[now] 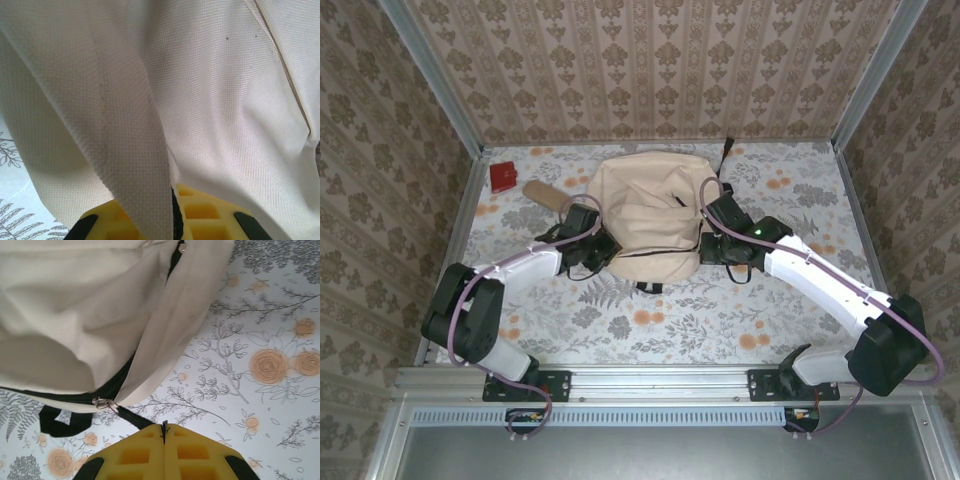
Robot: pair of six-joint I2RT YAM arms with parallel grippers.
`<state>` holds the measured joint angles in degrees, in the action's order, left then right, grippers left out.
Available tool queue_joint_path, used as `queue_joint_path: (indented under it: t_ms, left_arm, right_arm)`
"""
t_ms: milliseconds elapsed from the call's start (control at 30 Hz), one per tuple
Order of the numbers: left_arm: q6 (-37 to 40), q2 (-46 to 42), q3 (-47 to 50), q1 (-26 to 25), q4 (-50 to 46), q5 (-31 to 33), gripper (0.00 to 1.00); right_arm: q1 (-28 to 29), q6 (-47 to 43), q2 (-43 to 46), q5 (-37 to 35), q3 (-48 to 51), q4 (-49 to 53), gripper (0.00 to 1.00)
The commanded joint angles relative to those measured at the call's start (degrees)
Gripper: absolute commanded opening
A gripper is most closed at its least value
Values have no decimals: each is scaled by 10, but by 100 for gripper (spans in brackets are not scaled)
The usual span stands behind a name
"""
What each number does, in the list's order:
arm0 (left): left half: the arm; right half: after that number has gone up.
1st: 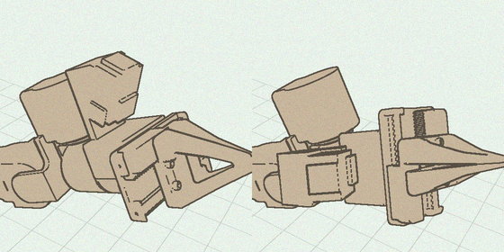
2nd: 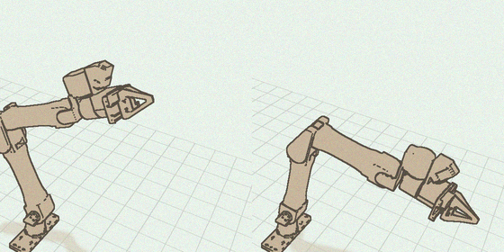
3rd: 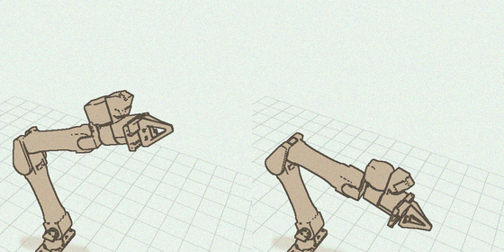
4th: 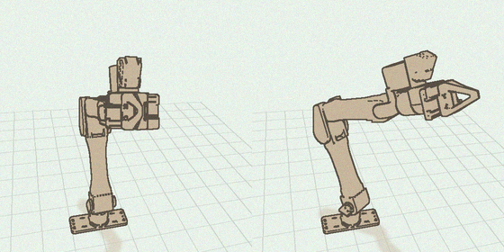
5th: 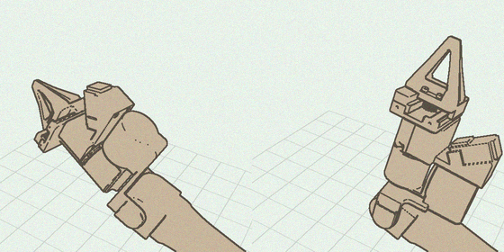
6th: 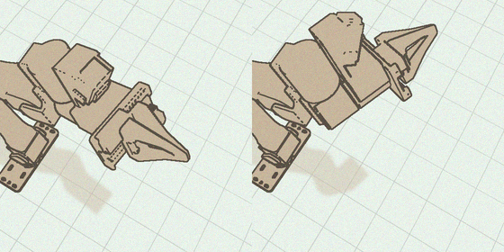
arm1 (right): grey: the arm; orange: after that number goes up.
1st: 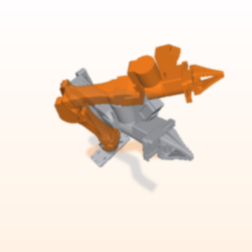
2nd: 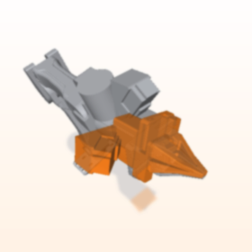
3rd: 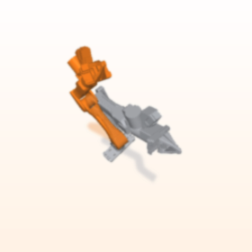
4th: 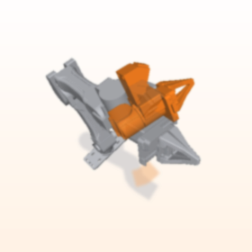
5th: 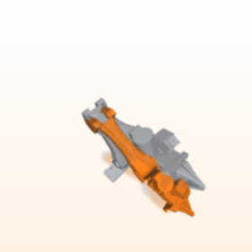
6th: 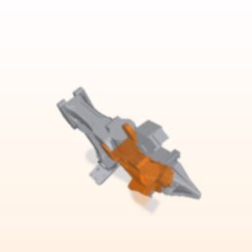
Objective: Pack the student bag
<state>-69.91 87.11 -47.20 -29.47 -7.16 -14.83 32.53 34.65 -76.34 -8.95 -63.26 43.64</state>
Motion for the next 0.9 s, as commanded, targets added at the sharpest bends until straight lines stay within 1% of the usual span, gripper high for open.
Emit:
queue_joint_path:
  t_ms: [0,33,100,167,233,300,367,400,433,467,533,600,667,733,867]
  left_arm:
    - [45,-21,-5,29,-63,65,1]
    - [54,-23,-5,45,-67,64,2]
    - [81,-27,-10,64,-76,62,2]
    - [115,-32,-24,80,-89,59,1]
    - [147,-33,-42,93,-110,62,2]
    - [171,-34,-58,108,-129,65,2]
    - [187,-34,-67,124,-143,63,5]
    - [191,-36,-68,128,-145,59,10]
    - [192,-41,-68,130,-146,56,18]
    - [189,-47,-66,129,-147,52,28]
    - [174,-61,-55,123,-144,30,43]
    - [151,-79,-39,114,-136,8,55]
    - [121,-100,-16,99,-118,-8,62]
    - [91,-115,5,81,-92,-22,66]
    - [42,-119,26,47,-41,-47,68]
  right_arm:
    - [-24,-8,4,-92,-13,59,0]
    - [-23,-19,1,-74,-16,50,0]
    - [-20,-48,-5,0,-18,17,0]
    - [-11,-70,-11,95,-17,-24,0]
    - [3,-73,-20,158,-17,-56,0]
    - [20,-70,-29,198,-24,-83,0]
    - [40,-61,-59,230,-34,-113,0]
    - [49,-56,-69,244,-39,-122,0]
    - [59,-51,-80,259,-48,-125,0]
    - [70,-46,-90,270,-54,-150,0]
    - [88,-39,-107,282,-69,-164,0]
    - [103,-36,-123,287,-85,-172,0]
    - [111,-34,-136,302,-94,-180,0]
    - [114,-30,-143,321,-96,-190,0]
    - [114,-29,-147,341,-93,-199,0]
